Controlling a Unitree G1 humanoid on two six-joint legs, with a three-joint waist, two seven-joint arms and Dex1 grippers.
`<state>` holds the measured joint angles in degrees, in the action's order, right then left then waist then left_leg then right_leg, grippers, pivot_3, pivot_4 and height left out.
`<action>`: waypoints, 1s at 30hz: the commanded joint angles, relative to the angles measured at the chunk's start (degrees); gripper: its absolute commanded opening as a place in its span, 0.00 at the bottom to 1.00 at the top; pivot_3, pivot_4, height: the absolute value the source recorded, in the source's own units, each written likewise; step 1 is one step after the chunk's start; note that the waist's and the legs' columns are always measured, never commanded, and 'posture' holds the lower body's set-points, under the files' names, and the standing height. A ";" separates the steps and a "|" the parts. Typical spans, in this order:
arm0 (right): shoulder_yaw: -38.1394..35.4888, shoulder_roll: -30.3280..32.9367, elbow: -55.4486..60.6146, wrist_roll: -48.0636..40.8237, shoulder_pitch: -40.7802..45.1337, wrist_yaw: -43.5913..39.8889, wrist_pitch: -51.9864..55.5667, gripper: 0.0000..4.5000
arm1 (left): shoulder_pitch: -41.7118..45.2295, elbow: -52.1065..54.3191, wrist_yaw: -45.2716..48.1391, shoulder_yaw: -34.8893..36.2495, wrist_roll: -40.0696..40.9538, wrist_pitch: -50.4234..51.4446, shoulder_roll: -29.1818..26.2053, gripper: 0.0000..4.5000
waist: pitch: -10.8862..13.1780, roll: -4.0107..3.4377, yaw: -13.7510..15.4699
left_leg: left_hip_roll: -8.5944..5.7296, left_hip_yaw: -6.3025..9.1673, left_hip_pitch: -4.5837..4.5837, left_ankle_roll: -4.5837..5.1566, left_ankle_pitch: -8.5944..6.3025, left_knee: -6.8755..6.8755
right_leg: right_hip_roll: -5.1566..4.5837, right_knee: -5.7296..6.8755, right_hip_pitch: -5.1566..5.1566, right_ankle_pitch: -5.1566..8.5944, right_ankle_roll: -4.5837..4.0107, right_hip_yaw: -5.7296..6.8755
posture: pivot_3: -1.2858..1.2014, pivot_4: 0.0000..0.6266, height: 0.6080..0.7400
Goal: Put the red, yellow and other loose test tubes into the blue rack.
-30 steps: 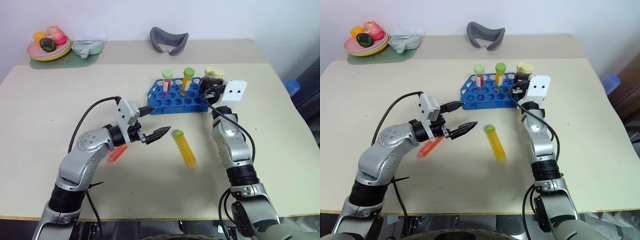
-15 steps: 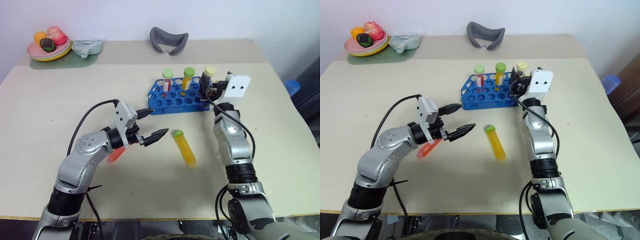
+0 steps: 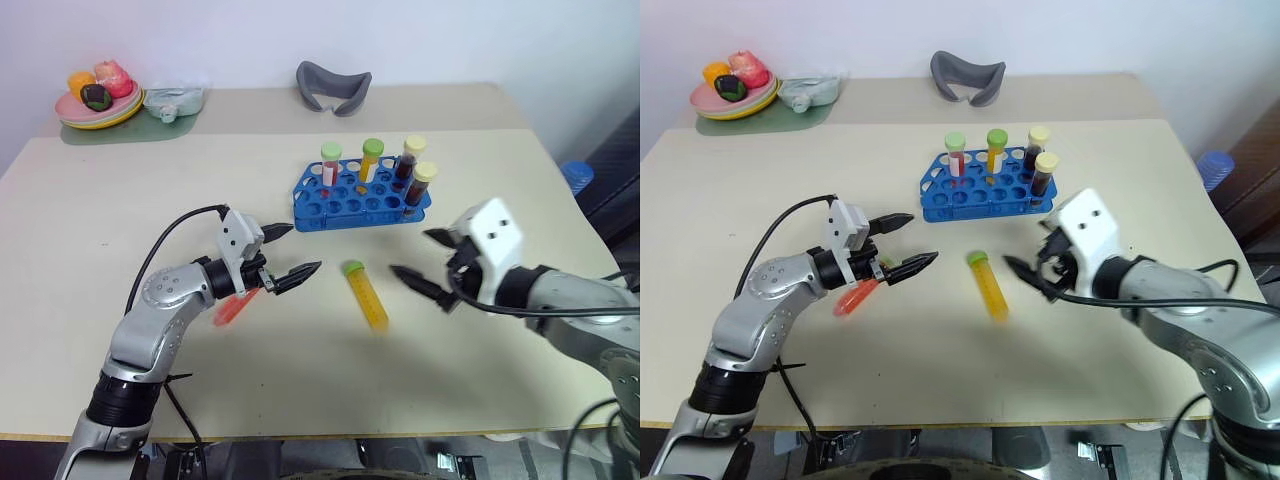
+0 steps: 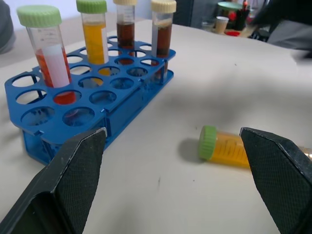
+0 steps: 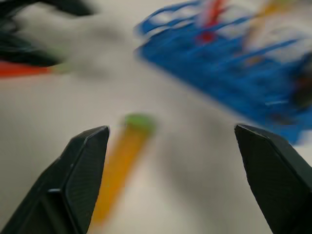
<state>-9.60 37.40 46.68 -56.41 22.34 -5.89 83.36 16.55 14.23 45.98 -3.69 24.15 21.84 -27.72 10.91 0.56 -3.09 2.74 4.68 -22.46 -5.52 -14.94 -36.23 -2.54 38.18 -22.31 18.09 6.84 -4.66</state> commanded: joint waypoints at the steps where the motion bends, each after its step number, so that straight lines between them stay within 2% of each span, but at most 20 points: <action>1: 3.55 -6.58 -4.86 -7.03 5.27 11.87 9.13 0.93 | 0.64 0.20 1.11 -0.05 -0.43 -1.56 -0.29 1.00 | 0.00 -0.01 0.13 | 0.01 0.00 0.00 0.00 0.00 0.01 | 0.00 -0.01 -0.02 0.00 0.00 0.00 | 0.52 0.24 1.00; 6: 9.71 -8.34 -19.16 -24.76 11.27 36.10 9.13 0.93 | -1.74 1.80 2.35 -0.06 -0.87 -1.05 -2.22 1.00 | 0.00 -0.01 0.49 | 0.01 -0.01 -0.38 0.02 -0.01 0.06 | -0.06 -0.07 -0.36 0.01 0.01 0.04 | 0.52 0.24 1.00; 8: 19.30 0.12 -25.31 -44.87 14.21 53.38 -2.14 0.93 | -2.82 2.84 2.12 0.35 -0.80 -0.70 -2.78 1.00 | 0.02 -0.03 0.52 | 0.01 -0.02 -0.47 0.02 -0.01 0.00 | -0.13 -0.04 -0.44 0.01 0.02 0.03 | 0.52 0.24 1.00; 10: 26.38 4.63 -28.80 -55.58 16.69 63.77 -10.19 0.93 | -3.64 3.78 1.85 0.75 -0.53 -0.23 -3.10 1.00 | 0.02 -0.01 0.49 | 0.00 -0.01 -0.64 0.02 -0.01 -0.06 | -0.14 -0.06 -0.52 0.01 0.02 0.09 | 0.52 0.24 1.00; 14: 31.87 4.59 -31.11 -56.59 19.02 71.15 -15.17 0.93 | -4.18 4.64 1.36 0.78 -0.42 0.14 -3.24 1.00 | 0.02 0.00 0.17 | 0.03 0.04 -0.69 0.05 -0.02 -0.05 | -0.03 -0.04 -0.60 0.01 0.02 0.09 | 0.52 0.24 1.00; 17: 33.69 2.27 -33.21 -56.59 19.88 74.83 -16.56 0.93 | -4.42 5.01 0.82 0.62 -0.44 0.18 -2.86 1.00 | 0.02 0.00 0.13 | 0.03 0.05 -0.71 0.05 -0.02 -0.05 | -0.03 -0.02 -0.63 0.01 0.02 0.09 | 0.52 0.24 1.00; 24: 33.12 -2.54 -38.26 -56.59 20.55 83.75 -16.55 0.93 | -5.27 3.93 1.06 0.23 -1.03 -1.59 -2.08 1.00 | -0.01 -0.02 -0.24 | 0.03 0.06 -0.72 0.05 -0.02 -0.07 | -0.03 0.03 -0.66 0.00 0.01 0.10 | 0.52 0.24 1.00; 30: 32.58 -3.07 -38.85 -56.59 20.33 85.46 -15.48 0.93 | -5.45 3.65 1.30 0.04 -1.33 -2.38 -1.81 1.00 | -0.02 -0.02 -0.18 | 0.03 0.06 -0.72 0.05 -0.02 -0.07 | -0.03 0.03 -0.65 0.00 0.01 0.09 | 0.52 0.24 1.00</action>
<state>23.81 34.07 8.82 -113.12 42.77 77.87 67.31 11.28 16.85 47.24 -3.74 23.00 20.71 -29.68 10.89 0.55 -3.27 2.77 4.74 -23.18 -5.47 -14.95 -36.30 -2.57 38.21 -22.96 18.10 6.85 -4.57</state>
